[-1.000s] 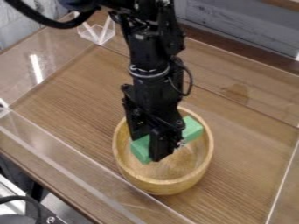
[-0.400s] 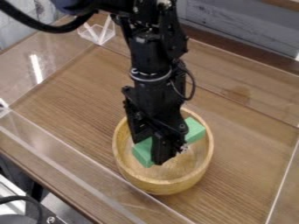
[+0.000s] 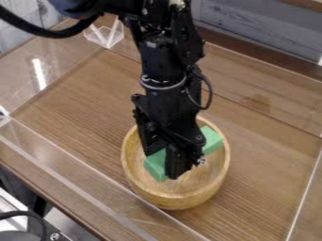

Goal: Put the green block in the brown bowl

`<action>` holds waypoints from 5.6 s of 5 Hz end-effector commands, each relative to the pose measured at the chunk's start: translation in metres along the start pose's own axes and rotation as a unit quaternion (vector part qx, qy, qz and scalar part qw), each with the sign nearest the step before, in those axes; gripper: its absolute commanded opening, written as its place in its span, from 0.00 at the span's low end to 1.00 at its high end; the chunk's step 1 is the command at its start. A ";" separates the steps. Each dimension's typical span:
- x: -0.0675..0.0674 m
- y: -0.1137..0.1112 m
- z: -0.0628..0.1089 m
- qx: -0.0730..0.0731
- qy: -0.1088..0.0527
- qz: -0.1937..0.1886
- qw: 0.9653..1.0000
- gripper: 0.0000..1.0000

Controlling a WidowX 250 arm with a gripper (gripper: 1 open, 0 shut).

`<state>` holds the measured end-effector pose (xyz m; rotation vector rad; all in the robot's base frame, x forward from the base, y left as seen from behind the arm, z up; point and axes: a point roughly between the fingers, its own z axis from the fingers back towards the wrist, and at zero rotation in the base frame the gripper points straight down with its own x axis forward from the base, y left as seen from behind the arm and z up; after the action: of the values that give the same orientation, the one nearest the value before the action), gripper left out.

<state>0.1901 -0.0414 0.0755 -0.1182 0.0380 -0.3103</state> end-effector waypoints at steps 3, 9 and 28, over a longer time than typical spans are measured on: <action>0.006 -0.003 0.012 0.000 -0.030 0.002 1.000 0.00; 0.010 -0.002 0.011 -0.008 -0.040 0.018 0.999 0.00; 0.073 0.014 0.023 -0.023 -0.068 0.022 0.997 1.00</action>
<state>0.2559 -0.0468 0.0832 -0.1857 -0.0375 -0.2453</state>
